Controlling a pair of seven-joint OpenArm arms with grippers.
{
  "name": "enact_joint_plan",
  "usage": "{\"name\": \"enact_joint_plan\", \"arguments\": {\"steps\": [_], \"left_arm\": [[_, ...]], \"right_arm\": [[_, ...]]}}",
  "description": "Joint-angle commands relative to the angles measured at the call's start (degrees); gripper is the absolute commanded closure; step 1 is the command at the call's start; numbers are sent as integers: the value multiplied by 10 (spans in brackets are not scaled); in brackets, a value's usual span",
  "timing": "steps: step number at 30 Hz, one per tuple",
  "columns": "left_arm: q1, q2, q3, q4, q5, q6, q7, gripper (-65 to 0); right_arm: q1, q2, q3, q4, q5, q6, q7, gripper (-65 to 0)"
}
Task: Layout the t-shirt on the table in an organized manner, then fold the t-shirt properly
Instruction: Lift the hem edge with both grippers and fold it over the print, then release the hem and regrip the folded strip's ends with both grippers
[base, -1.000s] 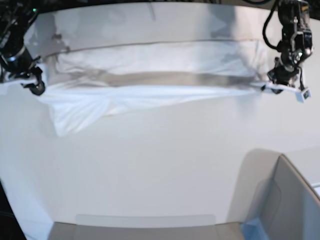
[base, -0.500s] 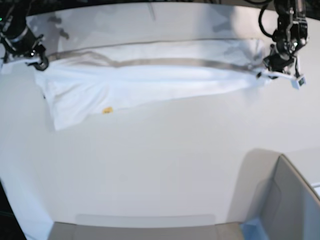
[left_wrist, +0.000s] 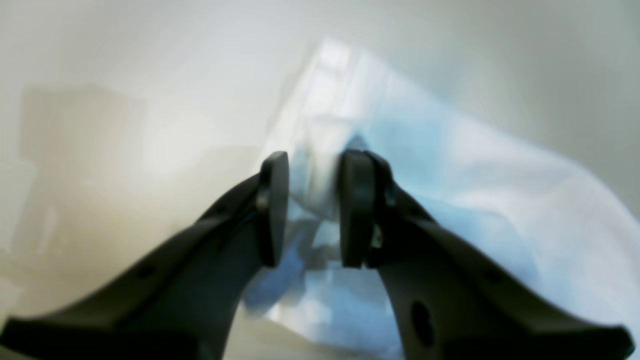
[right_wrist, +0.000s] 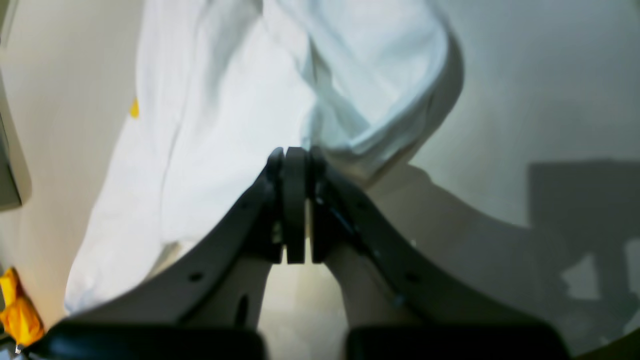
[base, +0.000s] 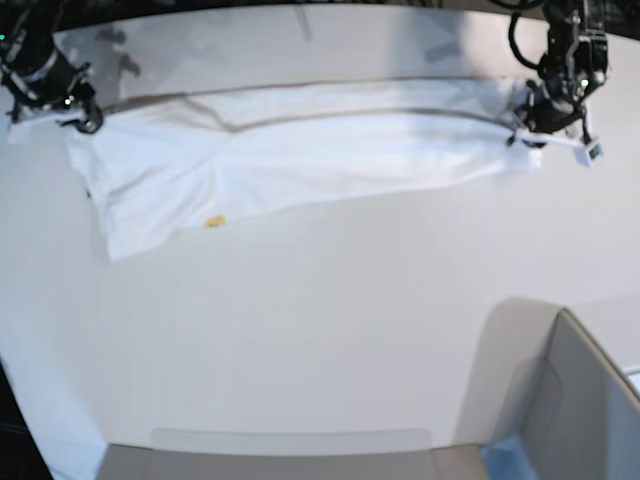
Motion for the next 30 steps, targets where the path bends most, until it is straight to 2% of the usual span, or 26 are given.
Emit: {"name": "enact_joint_plan", "arguments": {"steps": [1,8,13,15,22,27,30], "left_arm": [[-1,-10,-5,10,2,-3,-10,-204],[14,-8,-25,23,2,-1,-9,-204],[21,51,-130,68,1,-3,-5,-204],[20,64,-157,77,1,-6,-1,-204],[18,68,-159,77,0,-5,0,-205],[18,69,-162,78,0,-7,-3,-205],[-11,69,-154,79,-2,-9,1,-205]], "right_arm": [[1,9,5,9,7,-1,-2,-7],[-3,13,5,11,10,1,-72,-79],[-3,10,27,33,11,2,-113,-79],[-3,10,31,57,12,2,-122,-79],[-9,19,53,63,114,2,-130,-79],[46,19,51,61,121,3,-118,-78],[101,28,4,61,119,13,-120,-77]]}}
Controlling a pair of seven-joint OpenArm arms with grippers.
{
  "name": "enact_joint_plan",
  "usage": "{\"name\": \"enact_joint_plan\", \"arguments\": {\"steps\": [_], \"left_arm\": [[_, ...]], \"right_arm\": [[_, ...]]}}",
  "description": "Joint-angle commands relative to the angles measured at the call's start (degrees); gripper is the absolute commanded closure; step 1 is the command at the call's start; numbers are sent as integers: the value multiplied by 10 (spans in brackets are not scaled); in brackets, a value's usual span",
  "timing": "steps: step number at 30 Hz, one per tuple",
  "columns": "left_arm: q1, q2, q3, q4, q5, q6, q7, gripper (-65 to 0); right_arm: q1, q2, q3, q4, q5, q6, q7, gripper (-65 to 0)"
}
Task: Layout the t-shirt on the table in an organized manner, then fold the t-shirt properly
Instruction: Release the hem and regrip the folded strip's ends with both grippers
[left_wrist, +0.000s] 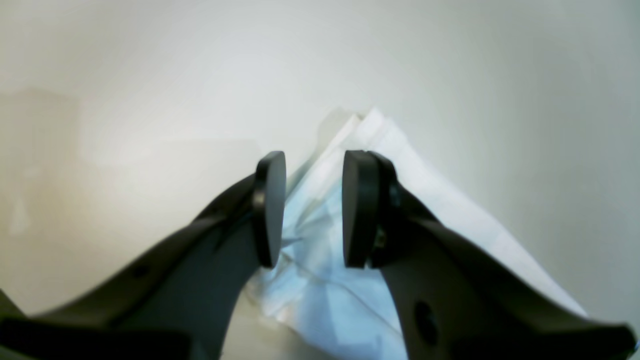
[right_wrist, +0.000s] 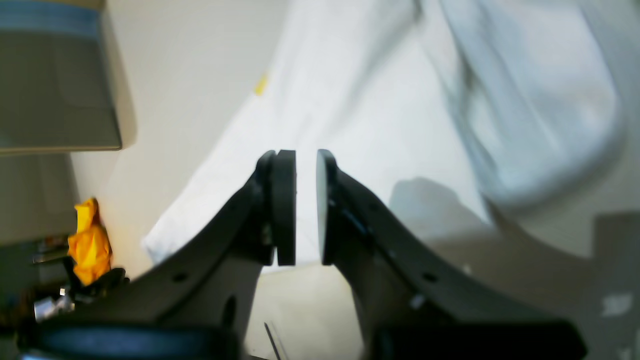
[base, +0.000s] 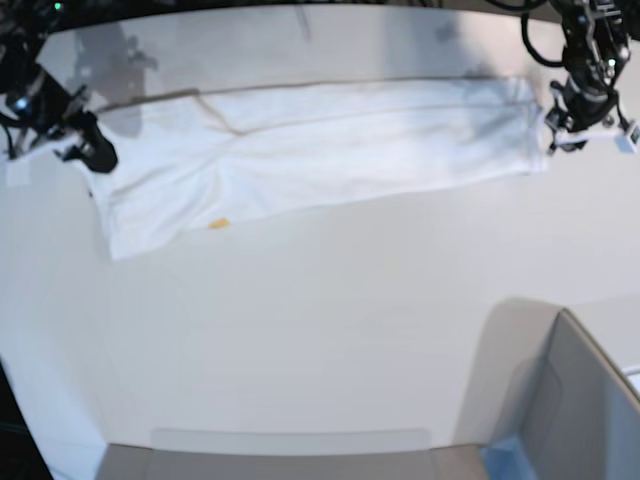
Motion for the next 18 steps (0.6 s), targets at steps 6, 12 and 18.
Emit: {"name": "enact_joint_plan", "arguments": {"steps": [6,12,18], "left_arm": [[-45,-10,102,9,1,-57,-10,-205],[-28,-14,108,7,2,-55,-10,-207],[-23,-44,108,7,2,-55,-12,-221]], "right_arm": [[92,7,-172,-16,-163,4,-3,-34],[115,-34,-226,-39,-294,6,-2,-31],[118,-33,-225,-73,-294,6,-2,-91]]}}
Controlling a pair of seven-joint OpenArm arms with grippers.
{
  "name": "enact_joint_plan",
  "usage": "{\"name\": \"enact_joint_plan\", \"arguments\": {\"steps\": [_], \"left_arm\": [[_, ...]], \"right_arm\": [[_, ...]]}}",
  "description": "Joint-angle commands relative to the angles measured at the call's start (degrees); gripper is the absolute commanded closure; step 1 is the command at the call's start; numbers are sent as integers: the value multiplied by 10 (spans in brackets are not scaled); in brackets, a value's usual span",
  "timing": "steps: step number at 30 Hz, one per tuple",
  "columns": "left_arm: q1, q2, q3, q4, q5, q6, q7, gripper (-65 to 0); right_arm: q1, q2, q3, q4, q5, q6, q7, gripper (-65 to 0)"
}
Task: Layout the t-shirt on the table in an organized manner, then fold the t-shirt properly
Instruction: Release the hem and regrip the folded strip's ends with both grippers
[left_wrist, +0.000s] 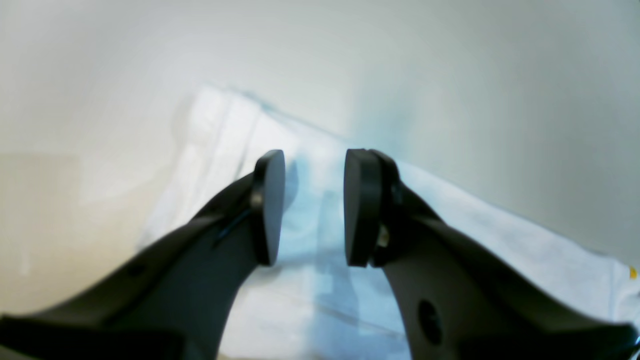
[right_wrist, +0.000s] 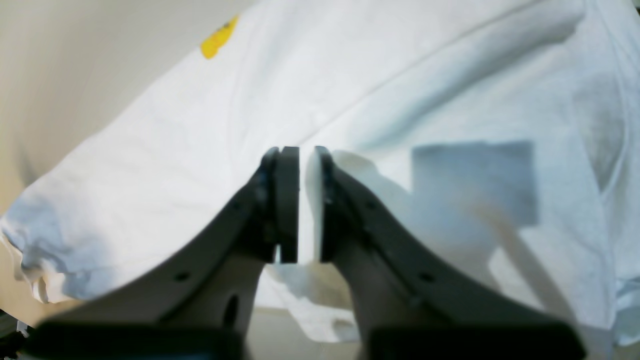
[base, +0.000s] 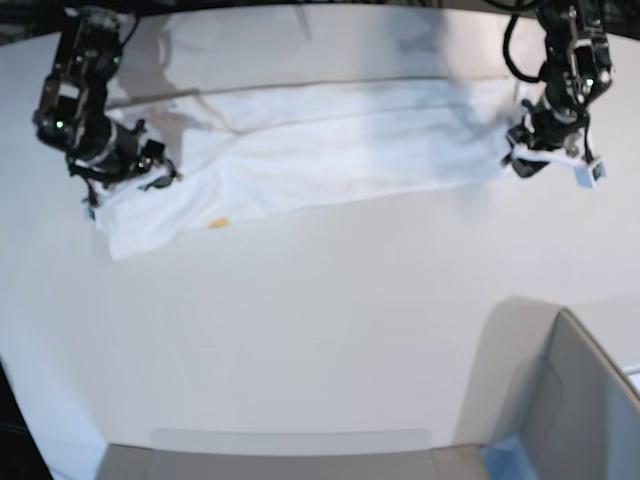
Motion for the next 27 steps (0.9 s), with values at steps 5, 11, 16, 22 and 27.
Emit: {"name": "enact_joint_plan", "arguments": {"steps": [5,11,16,22,27], "left_arm": [[0,-16,-2,9,2,-1,-8,-299],[0,-16,-3,-14,3,-1,-7,-303],[12,-16,-3,-18,2,-1,-7,-303],[25,-14,-35,-17,1,-4,-13,-303],[26,-15,-40,-5,-1,-11,-10,-311]], "right_arm": [[3,4,1,9,7,2,5,-152],[2,4,1,-47,7,2,15,-152],[5,7,0,-138,4,2,114,-151],[52,39,4,-199,-11,1,125,-151],[71,42,4,-209,-39,1,125,-151]]}}
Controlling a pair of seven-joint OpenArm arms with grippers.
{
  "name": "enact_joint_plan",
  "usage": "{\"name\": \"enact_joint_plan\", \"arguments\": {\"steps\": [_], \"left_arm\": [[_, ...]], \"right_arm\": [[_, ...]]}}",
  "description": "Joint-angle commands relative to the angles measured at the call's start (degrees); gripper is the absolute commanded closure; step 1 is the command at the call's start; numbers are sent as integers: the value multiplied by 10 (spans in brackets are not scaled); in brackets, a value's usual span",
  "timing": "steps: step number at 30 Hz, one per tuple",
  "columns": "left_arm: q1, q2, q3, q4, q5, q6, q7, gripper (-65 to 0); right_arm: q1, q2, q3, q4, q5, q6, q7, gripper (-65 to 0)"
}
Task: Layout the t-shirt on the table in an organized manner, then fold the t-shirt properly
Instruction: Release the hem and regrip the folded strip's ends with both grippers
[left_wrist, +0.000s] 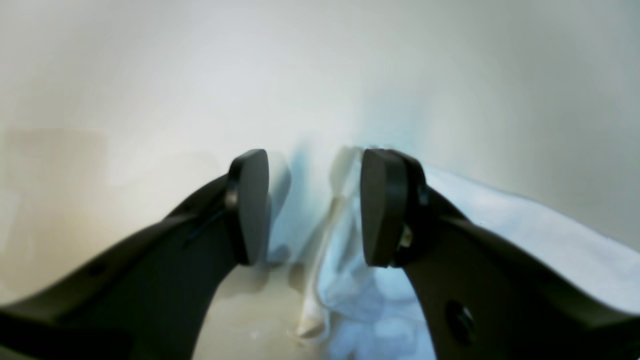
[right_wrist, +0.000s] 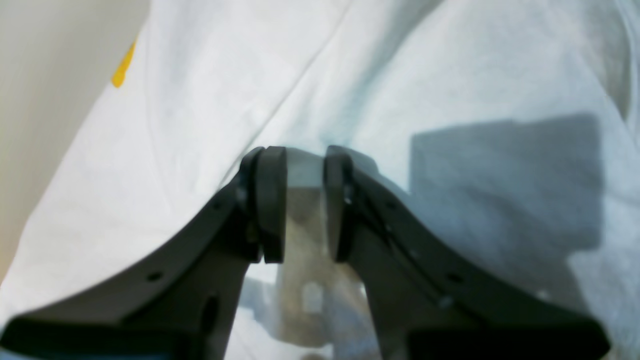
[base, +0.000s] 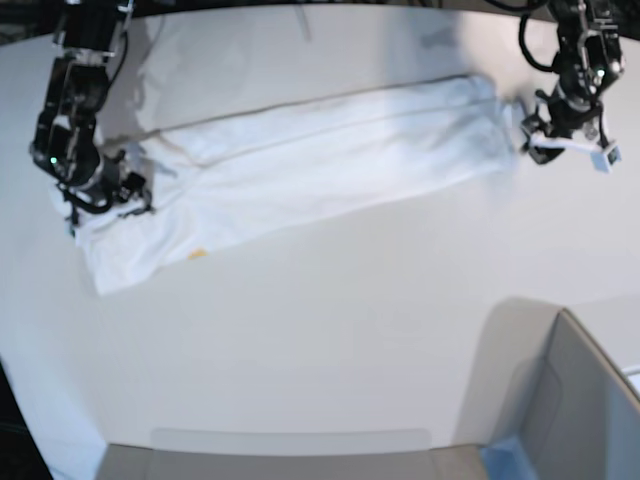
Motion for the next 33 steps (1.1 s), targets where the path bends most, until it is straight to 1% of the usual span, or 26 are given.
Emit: {"name": "enact_joint_plan", "arguments": {"steps": [1,2,4,7,9,11,12,15,16,18,20,21,22,23,24,25,27,29,31,33], "left_arm": [[-2,-8,6,11,0,-12,-8,-320],[-2,-9,15,11,0,-24,-8,-326],[-1,-9,29,11,0,-32,-7,-330],[-1,-7,50,9,2,-29,-7,-330],[-4,-4,47,8,3,-21,-10,-328],[-4,12,25,11,1,0,-13,-328],[-4,22,14,11,0,4,-13,-328],[-6,53,-23,12,-4,3,-8,-328],[-7,59,-33,12,-17,3,-7,-328],[-17,63,-49,11,-69,2,-6,-330],[-24,60,-56,8,-141,1,-4,-331],[-25,55,-58,7,-181,0,7,-331],[-26,46,-58,7,-215,-5,23,-331],[-26,41,-58,7,-239,-18,37,-331],[-26,39,-59,7,-258,-36,48,-331],[-26,39,-59,7,-263,-47,56,-330],[-22,39,-65,0,-245,-49,58,-329],[-17,40,-80,-7,-206,-50,64,-329],[0,39,-80,-8,-164,-51,64,-329],[14,38,-74,-8,-136,-51,64,-329]], "right_arm": [[1,7,2,1,-27,-10,-11,-151],[1,6,2,-1,-30,-10,-12,-151],[1,4,2,-1,-31,-10,-12,-151],[-1,3,1,-1,-31,-10,-12,-151],[-1,3,1,-1,-31,-10,-12,-151],[-2,3,1,-1,-31,-10,-12,-151],[-2,3,1,-1,-31,-10,-12,-151],[-3,3,1,-1,-31,-10,-12,-151],[-3,3,1,-1,-31,-10,-12,-151],[-4,4,1,-1,-31,-10,-12,-151],[-4,4,1,-1,-31,-10,-12,-151],[-4,4,1,-1,-31,-10,-12,-151],[-4,4,1,-1,-31,-10,-12,-151],[-4,5,1,-1,-31,-10,-12,-151],[-4,5,1,-1,-31,-10,-12,-151],[-4,6,1,-1,-31,-10,-12,-151],[-4,7,1,-1,-31,-10,-12,-151],[-10,7,1,1,-31,-10,-12,-151],[-16,9,1,2,-30,-10,-12,-151],[-17,19,1,2,-28,-10,-12,-151]]}}
